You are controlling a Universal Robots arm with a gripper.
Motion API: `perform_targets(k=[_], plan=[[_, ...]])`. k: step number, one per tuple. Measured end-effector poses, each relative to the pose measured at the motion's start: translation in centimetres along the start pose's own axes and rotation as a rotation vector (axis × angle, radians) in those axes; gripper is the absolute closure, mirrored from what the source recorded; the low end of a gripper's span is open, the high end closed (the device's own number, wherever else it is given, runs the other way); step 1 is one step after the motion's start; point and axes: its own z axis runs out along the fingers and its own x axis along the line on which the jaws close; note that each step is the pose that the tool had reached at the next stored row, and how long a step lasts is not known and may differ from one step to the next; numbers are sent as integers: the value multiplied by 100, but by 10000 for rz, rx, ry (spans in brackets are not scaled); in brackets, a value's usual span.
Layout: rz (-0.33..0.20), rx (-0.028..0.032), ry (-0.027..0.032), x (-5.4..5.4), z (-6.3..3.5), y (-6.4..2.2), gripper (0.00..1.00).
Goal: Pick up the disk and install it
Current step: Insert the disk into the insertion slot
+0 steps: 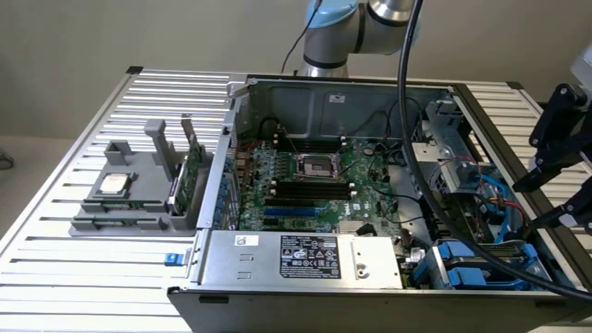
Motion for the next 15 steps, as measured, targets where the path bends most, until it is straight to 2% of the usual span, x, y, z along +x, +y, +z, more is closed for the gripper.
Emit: perform_targets(k=[4, 7, 15], plan=[[-680, -64, 17, 5, 59, -2, 55], [-1233, -137, 14, 10, 90, -3, 55], [-2544, -327, 53, 22, 172, -15, 55]])
